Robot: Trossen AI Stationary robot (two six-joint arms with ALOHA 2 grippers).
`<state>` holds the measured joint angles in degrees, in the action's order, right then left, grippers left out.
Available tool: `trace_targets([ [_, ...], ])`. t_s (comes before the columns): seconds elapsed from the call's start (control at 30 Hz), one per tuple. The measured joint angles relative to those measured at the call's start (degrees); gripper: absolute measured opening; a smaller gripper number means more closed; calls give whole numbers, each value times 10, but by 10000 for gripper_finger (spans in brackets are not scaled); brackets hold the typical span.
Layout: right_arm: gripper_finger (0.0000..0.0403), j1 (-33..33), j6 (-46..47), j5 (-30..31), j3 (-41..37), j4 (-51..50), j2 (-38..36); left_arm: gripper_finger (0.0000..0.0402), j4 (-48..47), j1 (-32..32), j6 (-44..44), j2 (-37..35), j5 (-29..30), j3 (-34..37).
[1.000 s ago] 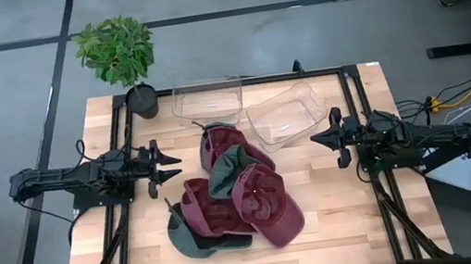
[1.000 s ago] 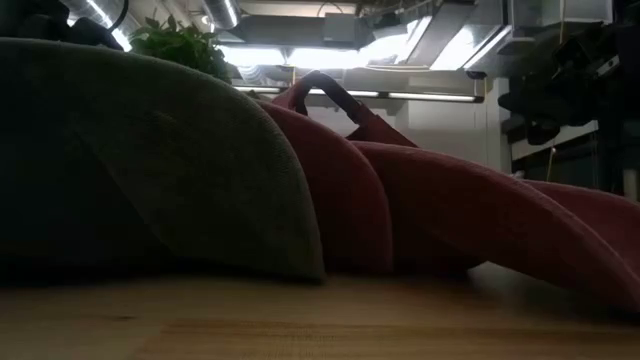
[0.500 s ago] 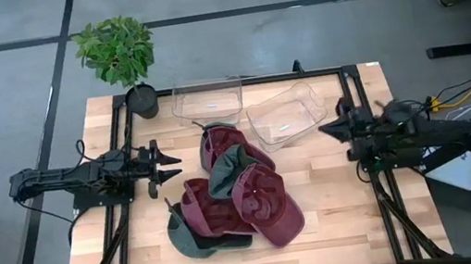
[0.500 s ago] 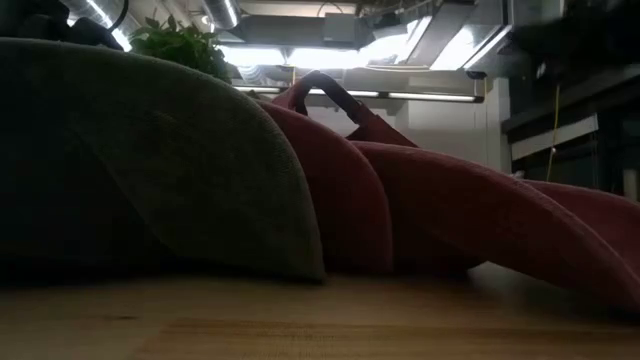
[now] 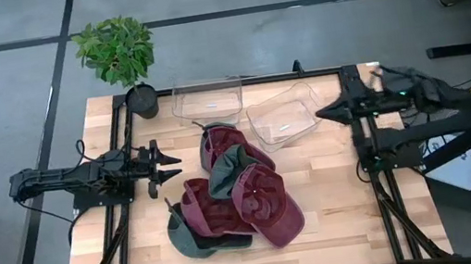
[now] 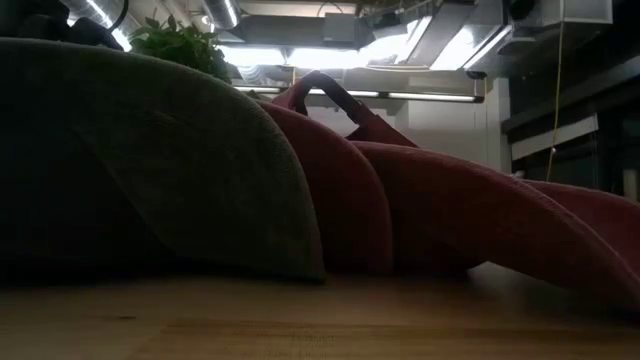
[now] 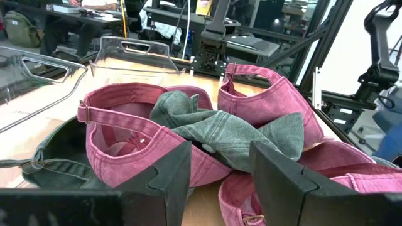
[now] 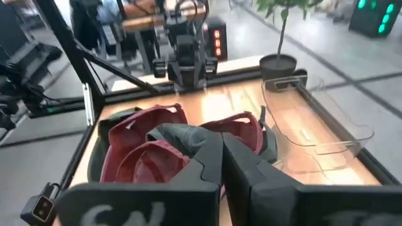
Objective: Pick & Place hat
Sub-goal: Put the bottom right red cap into the right transparent bin
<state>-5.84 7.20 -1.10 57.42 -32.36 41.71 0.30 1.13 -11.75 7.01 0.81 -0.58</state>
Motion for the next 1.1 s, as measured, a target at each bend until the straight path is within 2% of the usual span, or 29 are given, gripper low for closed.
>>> trace_targets([
  [0.13,8,14,0,1,49,0,96,157,0,0,0,0,0,0],
  [0.27,8,47,0,0,61,4,167,157,0,0,0,0,0,0],
  [0.47,8,108,-1,0,61,87,246,157,0,0,0,0,0,0],
  [0.67,8,153,139,-7,72,217,323,157,0,0,0,0,0,0],
  [0.87,8,158,288,-5,92,262,372,157,0,0,0,0,0,0],
  [0.97,8,158,293,-5,98,264,392,157,0,0,0,0,0,0],
  [1.1,8,158,240,-5,101,263,403,157,0,0,0,0,0,0],
])
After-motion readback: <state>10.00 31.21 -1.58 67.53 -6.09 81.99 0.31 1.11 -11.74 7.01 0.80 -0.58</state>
